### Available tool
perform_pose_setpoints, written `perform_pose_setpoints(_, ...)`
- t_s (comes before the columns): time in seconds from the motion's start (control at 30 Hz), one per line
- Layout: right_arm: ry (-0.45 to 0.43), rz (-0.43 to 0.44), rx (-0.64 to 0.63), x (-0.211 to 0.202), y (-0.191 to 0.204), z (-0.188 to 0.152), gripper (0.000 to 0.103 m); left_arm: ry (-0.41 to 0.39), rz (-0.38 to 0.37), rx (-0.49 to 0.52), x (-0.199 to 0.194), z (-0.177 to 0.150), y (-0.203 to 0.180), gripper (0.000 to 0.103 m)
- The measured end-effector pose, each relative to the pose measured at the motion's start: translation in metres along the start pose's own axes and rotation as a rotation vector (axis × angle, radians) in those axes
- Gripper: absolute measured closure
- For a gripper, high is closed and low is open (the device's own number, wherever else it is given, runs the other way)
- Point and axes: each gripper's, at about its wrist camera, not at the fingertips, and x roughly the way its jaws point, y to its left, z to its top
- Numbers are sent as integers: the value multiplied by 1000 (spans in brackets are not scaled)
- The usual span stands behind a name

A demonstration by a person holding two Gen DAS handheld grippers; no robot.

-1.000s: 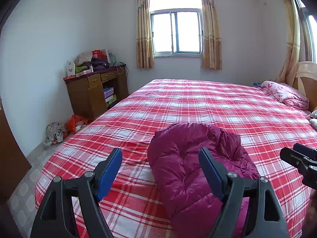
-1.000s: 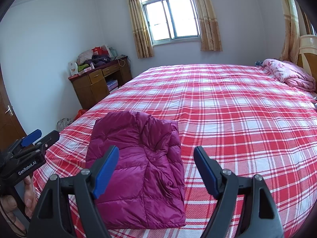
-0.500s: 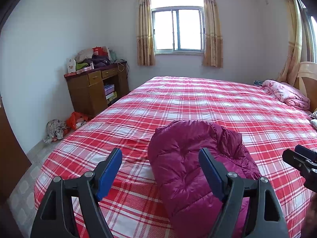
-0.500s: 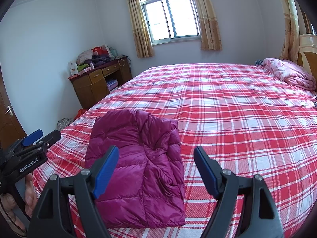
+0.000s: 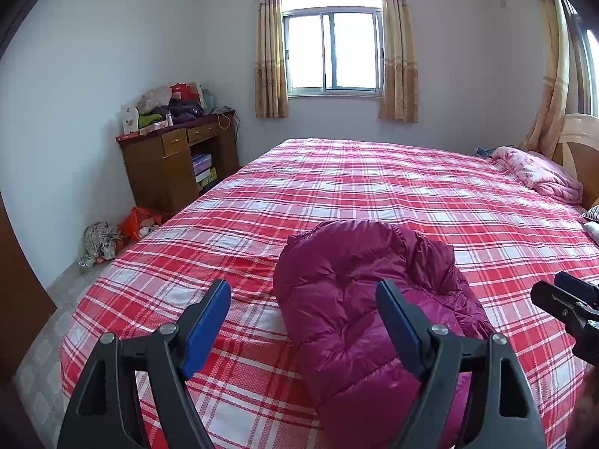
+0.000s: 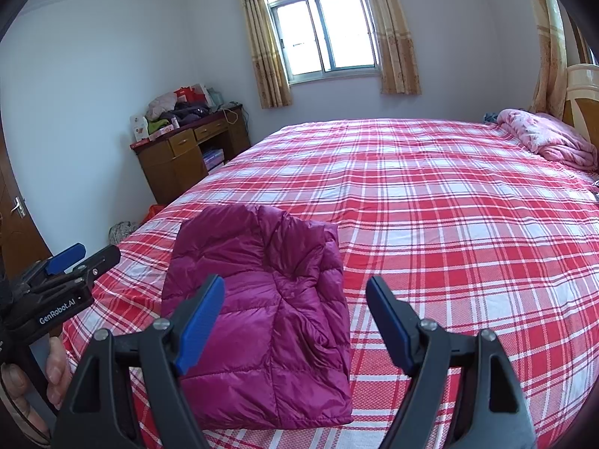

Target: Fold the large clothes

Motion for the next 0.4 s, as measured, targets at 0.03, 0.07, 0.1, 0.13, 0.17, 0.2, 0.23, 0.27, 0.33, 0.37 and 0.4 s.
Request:
perform_pose_setpoints(0.03, 1, 0, 1, 0, 0, 0, 23, 0, 2, -1, 0, 0, 0, 23)
perform_pose_setpoints(0.07, 1, 0, 1, 0, -1, -1, 23, 1, 2, -3, 1, -1, 1, 22)
perform_pose_setpoints(0.1, 1, -1, 1, 0, -1, -1, 23, -1, 2, -5, 1, -1, 1, 22)
perform_pose_setpoints(0.13, 1, -1, 1, 0, -1, -1, 23, -5, 3, -5, 0, -2, 1, 22)
perform_pose_setpoints(0.17, 0, -1, 1, 0, -1, -1, 23, -10, 5, -4, 0, -2, 1, 22)
perform_pose_setpoints(0.2, 1, 0, 2, 0, -1, -1, 23, -17, 9, -2, -1, -2, 1, 22)
perform_pose_setpoints(0.23, 1, 0, 4, 0, -1, -1, 23, -23, 13, 2, -2, -2, 1, 22)
perform_pose_setpoints(0.27, 1, -1, 5, 0, -2, -1, 23, -31, 16, 5, -3, -2, 0, 22)
perform_pose_setpoints(0.33, 1, -1, 4, 0, -2, -1, 23, -38, 13, 12, -4, -3, -2, 22)
perform_pose_setpoints(0.37, 1, -1, 4, 0, -2, -1, 23, -39, 6, 16, -4, -3, -2, 22)
perform_pose_setpoints(0.4, 1, 0, 5, 0, -2, -1, 23, -40, 5, 19, -4, -3, -3, 22)
